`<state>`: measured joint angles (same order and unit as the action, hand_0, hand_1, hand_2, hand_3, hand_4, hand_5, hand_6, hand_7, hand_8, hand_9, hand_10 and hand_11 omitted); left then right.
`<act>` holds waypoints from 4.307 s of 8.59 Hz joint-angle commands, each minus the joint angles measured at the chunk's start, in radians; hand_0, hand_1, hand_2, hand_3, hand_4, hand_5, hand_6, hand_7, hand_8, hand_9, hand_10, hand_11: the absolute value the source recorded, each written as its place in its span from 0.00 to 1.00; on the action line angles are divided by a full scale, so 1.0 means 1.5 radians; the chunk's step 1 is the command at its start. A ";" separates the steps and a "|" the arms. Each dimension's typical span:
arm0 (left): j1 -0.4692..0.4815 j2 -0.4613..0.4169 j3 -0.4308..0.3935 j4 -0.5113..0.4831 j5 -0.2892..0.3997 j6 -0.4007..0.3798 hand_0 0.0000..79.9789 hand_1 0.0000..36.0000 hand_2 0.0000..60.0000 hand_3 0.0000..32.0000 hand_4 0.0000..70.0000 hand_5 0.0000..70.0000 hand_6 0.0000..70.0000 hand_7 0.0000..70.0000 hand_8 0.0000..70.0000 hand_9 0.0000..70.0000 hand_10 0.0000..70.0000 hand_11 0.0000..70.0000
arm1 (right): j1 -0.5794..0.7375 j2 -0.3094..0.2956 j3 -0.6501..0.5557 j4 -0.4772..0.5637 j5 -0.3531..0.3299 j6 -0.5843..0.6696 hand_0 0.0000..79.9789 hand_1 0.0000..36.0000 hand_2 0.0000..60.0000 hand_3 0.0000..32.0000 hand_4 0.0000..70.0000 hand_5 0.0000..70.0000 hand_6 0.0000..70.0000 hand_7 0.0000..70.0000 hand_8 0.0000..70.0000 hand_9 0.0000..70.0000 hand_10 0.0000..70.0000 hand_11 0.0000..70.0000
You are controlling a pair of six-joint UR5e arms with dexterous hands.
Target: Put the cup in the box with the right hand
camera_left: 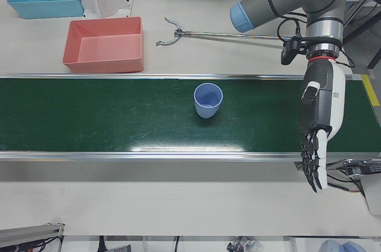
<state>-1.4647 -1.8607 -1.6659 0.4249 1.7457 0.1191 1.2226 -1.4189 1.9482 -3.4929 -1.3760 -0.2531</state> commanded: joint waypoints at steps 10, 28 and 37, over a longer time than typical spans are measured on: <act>0.001 0.000 0.000 0.000 0.000 -0.001 0.00 0.00 0.00 0.00 0.00 0.00 0.00 0.00 0.00 0.00 0.00 0.00 | 0.000 0.000 0.002 0.000 0.000 0.000 0.70 0.34 0.00 0.00 0.50 0.08 0.14 0.61 0.02 0.13 0.09 0.15; 0.000 0.000 0.000 0.000 0.000 0.000 0.00 0.00 0.00 0.00 0.00 0.00 0.00 0.00 0.00 0.00 0.00 0.00 | -0.001 0.001 0.001 0.000 0.000 0.000 0.70 0.35 0.00 0.00 0.50 0.07 0.13 0.61 0.02 0.13 0.09 0.15; 0.000 0.000 0.000 0.000 0.000 0.000 0.00 0.00 0.00 0.00 0.00 0.00 0.00 0.00 0.00 0.00 0.00 0.00 | -0.001 0.001 0.000 0.000 -0.001 0.000 0.70 0.35 0.00 0.00 0.50 0.07 0.13 0.60 0.02 0.13 0.09 0.15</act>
<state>-1.4649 -1.8607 -1.6659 0.4249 1.7457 0.1186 1.2205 -1.4187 1.9504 -3.4929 -1.3774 -0.2531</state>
